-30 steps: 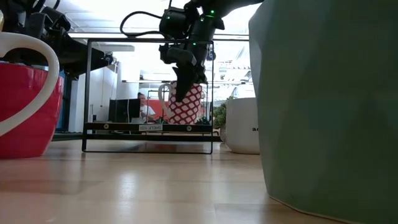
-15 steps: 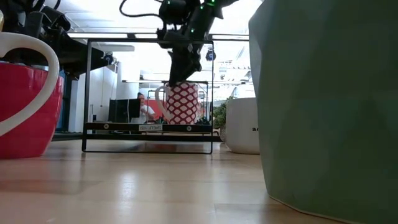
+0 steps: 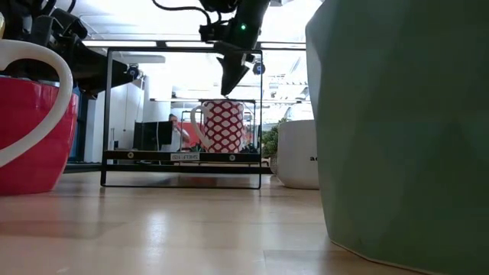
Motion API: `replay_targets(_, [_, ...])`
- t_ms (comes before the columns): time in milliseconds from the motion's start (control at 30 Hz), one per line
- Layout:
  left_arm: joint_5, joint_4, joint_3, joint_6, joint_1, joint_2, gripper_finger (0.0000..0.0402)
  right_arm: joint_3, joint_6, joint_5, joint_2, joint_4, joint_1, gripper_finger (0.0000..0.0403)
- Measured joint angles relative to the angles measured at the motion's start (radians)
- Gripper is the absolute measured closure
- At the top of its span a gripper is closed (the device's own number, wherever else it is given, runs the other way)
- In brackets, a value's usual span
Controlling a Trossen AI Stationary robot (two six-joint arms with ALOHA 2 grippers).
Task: Place coffee mugs
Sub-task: Put the red patterned mug on the shelf
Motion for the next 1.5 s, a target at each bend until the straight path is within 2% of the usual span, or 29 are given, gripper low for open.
replay_targets(233, [0.019,0.0,0.0,-0.003,0.0,0.0,0.0218,0.0,-0.01,-0.037,0.0,0.023,-0.069,0.0304])
replay_targets(433, [0.026,-0.002,0.0,-0.003,0.0,0.0,0.0218,0.0,-0.024,-0.255,0.0,0.04,-0.149,0.0304])
replay_targets(567, [0.026,-0.002,0.0,-0.003,0.0,0.0,0.0218,0.0,-0.038,-0.319,0.0,0.012,-0.174,0.0304])
replay_targets(1000, [0.026,-0.002,0.0,-0.003,0.0,0.0,0.0218,-0.016,-0.074,-0.328,0.021,0.014,-0.161,0.0304])
replay_targets(1500, [0.027,-0.002,0.0,-0.011,0.0,0.051,0.0218,-0.015,-0.101,-0.337,0.115,0.045,-0.155,0.0304])
